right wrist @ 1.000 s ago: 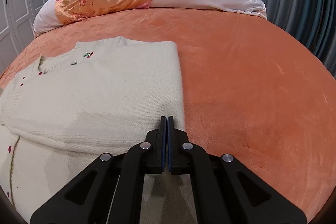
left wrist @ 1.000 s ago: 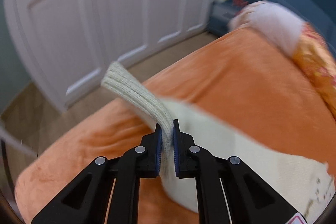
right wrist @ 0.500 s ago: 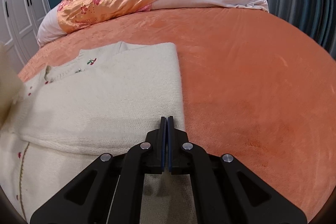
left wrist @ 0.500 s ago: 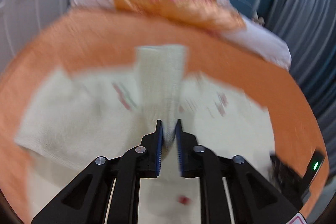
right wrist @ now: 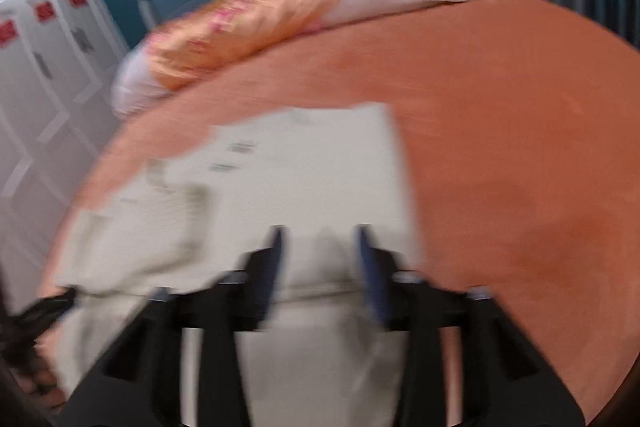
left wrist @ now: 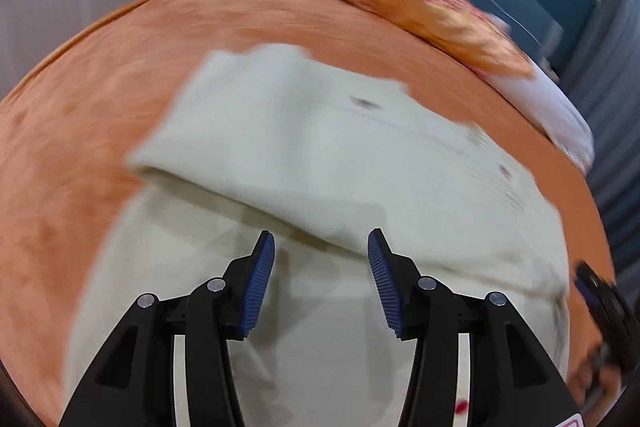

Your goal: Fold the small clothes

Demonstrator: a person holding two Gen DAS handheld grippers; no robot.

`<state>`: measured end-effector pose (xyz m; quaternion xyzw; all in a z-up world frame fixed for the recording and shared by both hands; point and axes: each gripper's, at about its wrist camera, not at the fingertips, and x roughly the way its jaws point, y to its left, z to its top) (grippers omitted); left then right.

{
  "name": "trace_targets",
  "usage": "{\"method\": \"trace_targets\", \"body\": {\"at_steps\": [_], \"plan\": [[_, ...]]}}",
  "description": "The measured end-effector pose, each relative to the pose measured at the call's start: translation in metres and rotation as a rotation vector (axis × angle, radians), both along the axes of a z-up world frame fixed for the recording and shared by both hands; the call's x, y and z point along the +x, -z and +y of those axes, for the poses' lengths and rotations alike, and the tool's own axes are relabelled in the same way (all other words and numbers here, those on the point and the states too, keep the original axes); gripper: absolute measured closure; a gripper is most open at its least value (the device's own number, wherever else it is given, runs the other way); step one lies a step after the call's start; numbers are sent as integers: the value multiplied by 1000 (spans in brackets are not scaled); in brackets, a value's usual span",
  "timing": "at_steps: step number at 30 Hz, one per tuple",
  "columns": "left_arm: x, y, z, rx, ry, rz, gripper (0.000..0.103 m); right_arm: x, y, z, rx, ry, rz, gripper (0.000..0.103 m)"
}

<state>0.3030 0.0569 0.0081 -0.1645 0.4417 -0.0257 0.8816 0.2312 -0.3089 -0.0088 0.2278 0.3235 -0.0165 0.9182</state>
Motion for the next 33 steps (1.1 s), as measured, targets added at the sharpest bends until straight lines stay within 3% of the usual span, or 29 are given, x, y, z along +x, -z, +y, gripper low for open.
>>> {"method": "trace_targets", "body": {"at_steps": [4, 9, 11, 12, 13, 14, 15, 18, 19, 21, 23, 24, 26, 31, 33], "plan": [[9, 1, 49, -141, -145, 5, 55, 34, -1, 49, 51, -155, 34, 44], [18, 11, 69, -168, -211, 24, 55, 77, 28, 76, 121, -120, 171, 43], [20, 16, 75, -182, -226, 41, 57, 83, 27, 84, 110, -113, 172, 58], [21, 17, 76, -177, -231, 39, 60, 87, 20, 91, 88, -128, 174, 80], [23, 15, 72, -151, -235, 34, 66, 86, 11, 93, 85, -149, 143, 95], [23, 12, 69, -127, -233, 22, 78, 80, -9, 93, 102, -168, 54, 95], [21, 8, 68, -99, -226, 6, 82, 70, -24, 91, 101, -170, -12, 95], [23, 7, 60, -92, -202, -4, 84, 32, -61, 73, 94, -133, -226, 96], [22, 11, 54, -92, -182, 1, 84, 25, -57, 65, 66, -99, -224, 96], [21, 19, 41, -48, -155, 19, 84, 35, -18, 53, -20, -60, -64, 96], [18, 27, 24, 49, -139, 4, 81, 48, 37, 40, -13, -45, 139, 96], [15, 28, 15, 118, -133, -21, 81, 40, 46, 33, 45, -50, 99, 96], [13, 29, 7, 178, -132, -37, 80, 34, 39, 29, 83, -29, 80, 95], [12, 34, -4, 256, -131, -57, 79, 23, 17, 29, 80, 75, 32, 95], [12, 35, -8, 285, -132, -62, 79, 24, 3, 41, 99, 31, -11, 95]]}}
